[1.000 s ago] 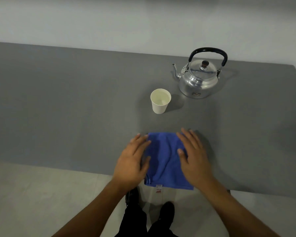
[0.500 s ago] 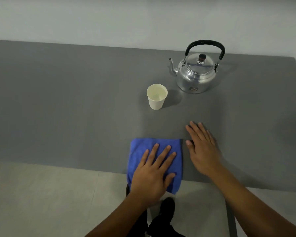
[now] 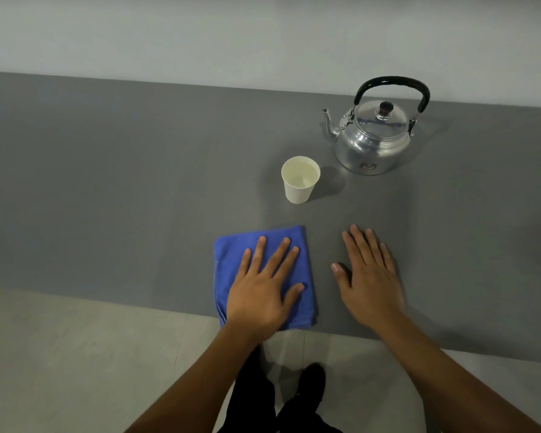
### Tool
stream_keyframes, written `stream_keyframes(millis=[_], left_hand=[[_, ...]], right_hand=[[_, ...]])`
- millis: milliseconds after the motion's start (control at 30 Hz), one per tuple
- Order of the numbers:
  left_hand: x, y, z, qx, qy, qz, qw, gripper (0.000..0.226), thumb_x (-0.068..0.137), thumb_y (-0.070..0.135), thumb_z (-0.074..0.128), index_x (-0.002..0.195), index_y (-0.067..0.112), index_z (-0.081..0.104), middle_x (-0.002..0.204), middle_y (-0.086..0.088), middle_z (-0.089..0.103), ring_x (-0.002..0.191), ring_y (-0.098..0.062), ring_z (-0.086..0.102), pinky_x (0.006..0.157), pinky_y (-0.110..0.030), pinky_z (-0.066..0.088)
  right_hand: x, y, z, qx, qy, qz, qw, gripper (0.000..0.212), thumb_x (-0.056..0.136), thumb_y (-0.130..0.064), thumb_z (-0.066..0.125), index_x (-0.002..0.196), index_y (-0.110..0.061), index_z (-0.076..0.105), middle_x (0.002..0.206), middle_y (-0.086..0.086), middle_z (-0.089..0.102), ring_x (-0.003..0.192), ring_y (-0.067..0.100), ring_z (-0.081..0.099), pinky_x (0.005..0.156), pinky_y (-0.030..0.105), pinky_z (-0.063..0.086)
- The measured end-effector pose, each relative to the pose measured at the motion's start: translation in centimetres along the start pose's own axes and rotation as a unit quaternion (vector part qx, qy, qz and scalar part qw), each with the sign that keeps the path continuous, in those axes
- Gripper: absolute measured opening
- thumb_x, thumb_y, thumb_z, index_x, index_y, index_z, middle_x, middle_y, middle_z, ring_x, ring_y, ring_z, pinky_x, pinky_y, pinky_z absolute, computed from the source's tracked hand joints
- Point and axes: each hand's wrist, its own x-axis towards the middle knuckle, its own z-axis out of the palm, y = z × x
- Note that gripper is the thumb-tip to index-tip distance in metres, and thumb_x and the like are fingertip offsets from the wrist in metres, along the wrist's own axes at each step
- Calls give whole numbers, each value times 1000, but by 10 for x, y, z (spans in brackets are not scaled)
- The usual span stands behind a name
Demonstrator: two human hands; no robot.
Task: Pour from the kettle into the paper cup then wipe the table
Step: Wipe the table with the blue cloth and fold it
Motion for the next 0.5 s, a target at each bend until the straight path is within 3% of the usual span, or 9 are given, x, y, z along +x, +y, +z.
stream_keyframes(millis=[100,233,367,500], left_hand=[[-34,-9,7,6,-3,36,999,68,104,68,25,163,41,2,172,20,-2,160,-21,-7,127,-46,-1],[-58,-66,-1,9,10,5,1000,70,102,70,30,163,42,9,171,23,4,161,-19,-1,127,-45,4],[-17,-96,-15,2,10,-57,998,71,101,73,17,163,42,0,172,18,0,160,-18,-10,129,-48,5],[42,-72,-22,9,16,-84,996,74,99,74,5,164,38,-1,173,14,-1,160,-27,-9,129,-50,3]], right_hand=[[-1,1,0,0,-2,1,1000,71,103,-58,19,163,-21,15,172,-1,14,159,19,2,128,44,9],[0,-1,-3,-1,-13,7,1000,70,103,-57,19,163,-22,13,172,-2,11,159,19,-1,128,46,11],[-1,-2,-7,-1,-16,10,1000,70,103,-56,23,163,-22,13,172,-4,10,159,17,-2,128,43,7],[0,-2,-8,1,-17,6,1000,69,103,-55,25,163,-22,14,172,-4,9,158,16,-4,128,43,7]])
